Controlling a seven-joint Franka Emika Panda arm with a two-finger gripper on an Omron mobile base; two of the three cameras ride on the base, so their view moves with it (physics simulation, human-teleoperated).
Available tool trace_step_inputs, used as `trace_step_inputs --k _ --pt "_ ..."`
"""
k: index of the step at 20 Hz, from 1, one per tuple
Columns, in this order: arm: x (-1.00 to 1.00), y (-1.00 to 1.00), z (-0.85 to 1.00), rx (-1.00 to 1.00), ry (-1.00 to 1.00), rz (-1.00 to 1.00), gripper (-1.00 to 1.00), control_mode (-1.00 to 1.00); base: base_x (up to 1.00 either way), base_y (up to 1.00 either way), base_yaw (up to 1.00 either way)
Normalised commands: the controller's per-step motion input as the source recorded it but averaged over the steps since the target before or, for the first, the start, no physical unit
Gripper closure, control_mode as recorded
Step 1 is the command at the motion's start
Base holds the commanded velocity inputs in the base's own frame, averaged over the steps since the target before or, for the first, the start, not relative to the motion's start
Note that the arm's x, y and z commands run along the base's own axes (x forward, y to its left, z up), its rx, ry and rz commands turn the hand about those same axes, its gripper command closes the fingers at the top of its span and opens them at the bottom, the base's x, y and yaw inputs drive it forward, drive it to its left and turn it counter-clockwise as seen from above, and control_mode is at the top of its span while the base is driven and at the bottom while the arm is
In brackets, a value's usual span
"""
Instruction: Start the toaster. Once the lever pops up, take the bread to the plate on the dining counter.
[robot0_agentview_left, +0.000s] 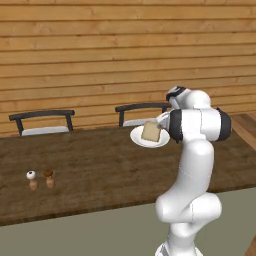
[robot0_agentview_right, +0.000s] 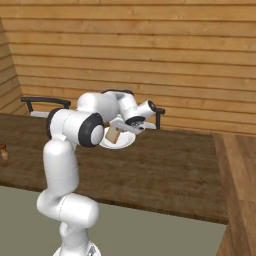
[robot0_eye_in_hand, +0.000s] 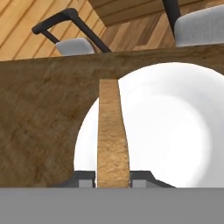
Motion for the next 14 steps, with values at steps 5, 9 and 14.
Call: trace_step_inputs --k 5,9,14 --pt "0.03 0.04 -0.04 0.0 -0.02 0.0 -1.0 -1.0 0.0 0.0 0.0" --pt "0.0 -0.18 -0.01 0.0 -0.01 0.0 -1.0 -1.0 0.0 0.0 0.0" --pt "-0.04 -0.16 0.01 -0.03 -0.06 0.0 -1.0 -1.0 0.0 0.0 0.0"
